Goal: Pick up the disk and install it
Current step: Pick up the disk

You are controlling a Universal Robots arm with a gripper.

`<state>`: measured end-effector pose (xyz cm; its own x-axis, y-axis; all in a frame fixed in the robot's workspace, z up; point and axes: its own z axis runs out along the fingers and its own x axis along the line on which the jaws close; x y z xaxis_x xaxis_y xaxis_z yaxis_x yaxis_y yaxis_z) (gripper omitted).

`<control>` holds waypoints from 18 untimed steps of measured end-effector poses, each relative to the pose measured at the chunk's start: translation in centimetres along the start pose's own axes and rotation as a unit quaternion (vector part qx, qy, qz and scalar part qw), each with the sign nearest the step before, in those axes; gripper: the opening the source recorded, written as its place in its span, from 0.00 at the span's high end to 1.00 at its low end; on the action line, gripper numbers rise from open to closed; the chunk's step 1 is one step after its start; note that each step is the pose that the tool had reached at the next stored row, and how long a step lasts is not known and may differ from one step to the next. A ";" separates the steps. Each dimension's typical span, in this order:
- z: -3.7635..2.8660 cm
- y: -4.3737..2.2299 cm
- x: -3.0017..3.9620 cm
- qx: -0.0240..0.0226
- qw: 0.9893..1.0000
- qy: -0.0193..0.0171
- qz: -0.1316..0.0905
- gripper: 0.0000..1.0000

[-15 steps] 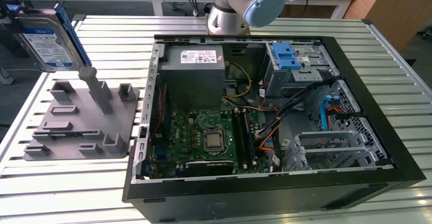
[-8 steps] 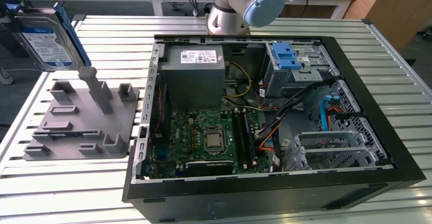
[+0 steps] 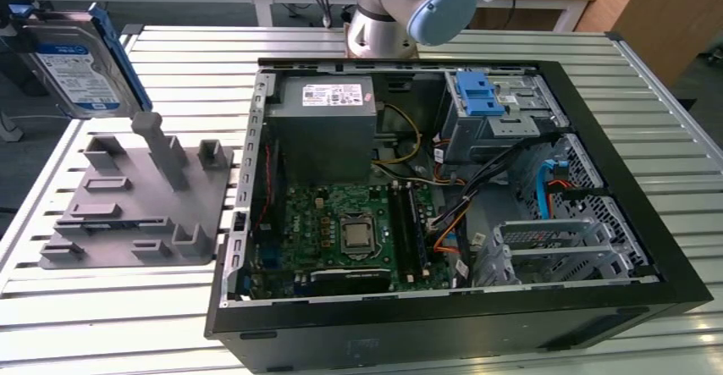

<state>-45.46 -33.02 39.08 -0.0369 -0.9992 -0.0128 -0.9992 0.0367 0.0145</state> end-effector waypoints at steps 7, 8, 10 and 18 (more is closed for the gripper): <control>-0.16 0.00 0.00 0.000 1.000 0.000 0.000 0.64; -0.18 0.00 0.00 0.000 1.000 0.000 0.000 0.64; -0.25 0.00 0.00 0.000 1.000 0.000 0.000 0.64; -0.43 0.00 0.00 0.000 1.000 0.000 0.000 0.64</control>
<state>-45.46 -33.02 39.51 -0.0369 -0.9992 -0.0128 -0.9992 0.0367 0.0144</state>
